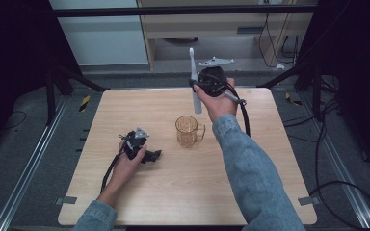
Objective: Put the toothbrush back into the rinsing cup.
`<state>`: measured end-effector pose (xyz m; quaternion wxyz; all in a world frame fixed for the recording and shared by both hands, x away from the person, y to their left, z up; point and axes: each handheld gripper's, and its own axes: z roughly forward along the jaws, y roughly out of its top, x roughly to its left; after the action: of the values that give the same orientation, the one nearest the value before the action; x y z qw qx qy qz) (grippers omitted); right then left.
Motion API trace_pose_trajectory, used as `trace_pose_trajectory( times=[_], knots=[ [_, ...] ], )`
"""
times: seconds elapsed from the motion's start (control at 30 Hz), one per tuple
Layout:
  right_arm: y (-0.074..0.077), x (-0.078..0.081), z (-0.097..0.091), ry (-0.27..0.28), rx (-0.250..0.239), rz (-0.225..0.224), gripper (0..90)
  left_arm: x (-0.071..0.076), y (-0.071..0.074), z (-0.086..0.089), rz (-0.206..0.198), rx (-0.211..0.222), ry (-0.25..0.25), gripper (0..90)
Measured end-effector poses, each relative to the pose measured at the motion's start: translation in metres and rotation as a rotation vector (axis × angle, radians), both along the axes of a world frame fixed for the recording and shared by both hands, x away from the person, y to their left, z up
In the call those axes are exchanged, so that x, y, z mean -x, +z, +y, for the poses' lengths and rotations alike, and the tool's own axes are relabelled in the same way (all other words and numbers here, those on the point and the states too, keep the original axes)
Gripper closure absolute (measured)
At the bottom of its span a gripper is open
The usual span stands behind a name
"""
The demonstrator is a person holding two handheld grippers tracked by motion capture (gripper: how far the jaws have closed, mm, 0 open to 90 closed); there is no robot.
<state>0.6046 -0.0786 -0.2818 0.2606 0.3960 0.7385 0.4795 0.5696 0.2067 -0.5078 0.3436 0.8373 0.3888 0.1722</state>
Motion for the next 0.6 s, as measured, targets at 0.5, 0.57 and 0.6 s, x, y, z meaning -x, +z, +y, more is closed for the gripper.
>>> trace_pose_trajectory(
  times=[0.5, 0.57, 0.6],
  knots=[
    [-0.002, 0.001, 0.012, 0.021, -0.007, -0.002, 67.4, 0.0, 0.0, 0.0, -0.001, 0.0, 0.0, 0.0],
    [-0.003, 0.001, 0.012, 0.023, -0.006, -0.002, 67.4, 0.0, 0.0, 0.0, -0.001, 0.0, 0.0, 0.0],
    [-0.003, 0.001, 0.013, 0.025, -0.006, -0.004, 67.4, 0.0, 0.0, 0.0, -0.001, 0.0, 0.0, 0.0]
  ],
)
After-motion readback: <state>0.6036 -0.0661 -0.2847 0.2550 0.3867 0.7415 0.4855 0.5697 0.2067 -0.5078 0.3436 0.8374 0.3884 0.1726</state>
